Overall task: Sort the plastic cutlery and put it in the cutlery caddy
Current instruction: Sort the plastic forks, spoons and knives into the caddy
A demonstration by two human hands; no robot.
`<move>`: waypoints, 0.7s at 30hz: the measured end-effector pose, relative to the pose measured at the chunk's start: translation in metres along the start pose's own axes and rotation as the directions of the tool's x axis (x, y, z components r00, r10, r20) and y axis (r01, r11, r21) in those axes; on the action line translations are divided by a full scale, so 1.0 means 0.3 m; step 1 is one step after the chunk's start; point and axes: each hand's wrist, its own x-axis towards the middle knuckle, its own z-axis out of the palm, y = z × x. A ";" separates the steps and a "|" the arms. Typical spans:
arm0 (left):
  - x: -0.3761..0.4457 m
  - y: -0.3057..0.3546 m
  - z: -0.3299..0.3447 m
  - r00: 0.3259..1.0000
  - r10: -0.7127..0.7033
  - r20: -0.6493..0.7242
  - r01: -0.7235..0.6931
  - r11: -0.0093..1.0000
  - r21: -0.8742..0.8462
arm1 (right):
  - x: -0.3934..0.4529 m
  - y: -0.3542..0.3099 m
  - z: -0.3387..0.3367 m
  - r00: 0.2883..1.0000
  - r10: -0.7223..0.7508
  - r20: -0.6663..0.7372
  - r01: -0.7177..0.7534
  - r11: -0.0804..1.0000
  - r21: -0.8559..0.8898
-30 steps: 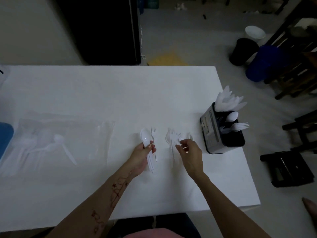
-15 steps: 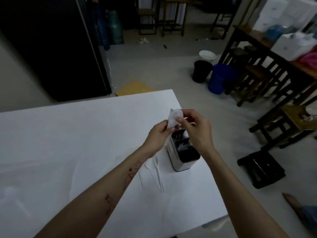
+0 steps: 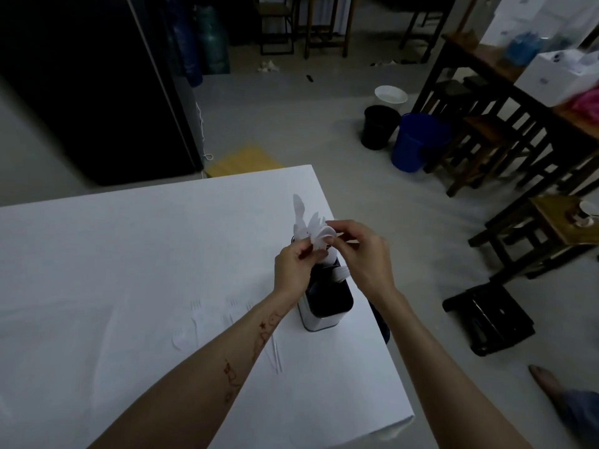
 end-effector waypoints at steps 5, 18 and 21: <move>-0.017 -0.025 -0.005 0.997 0.067 -0.024 -0.062 0.987 0.145 | 0.006 0.059 0.037 0.995 0.044 0.085 -0.037 0.996 -0.083; -0.057 -0.104 -0.062 0.963 0.266 0.033 -0.267 0.935 0.233 | -0.015 0.090 0.086 0.996 0.051 0.073 -0.037 0.983 -0.178; -0.065 -0.130 -0.078 0.939 0.340 0.049 -0.340 0.901 0.268 | -0.028 0.107 0.101 0.999 -0.014 0.038 0.022 0.976 -0.218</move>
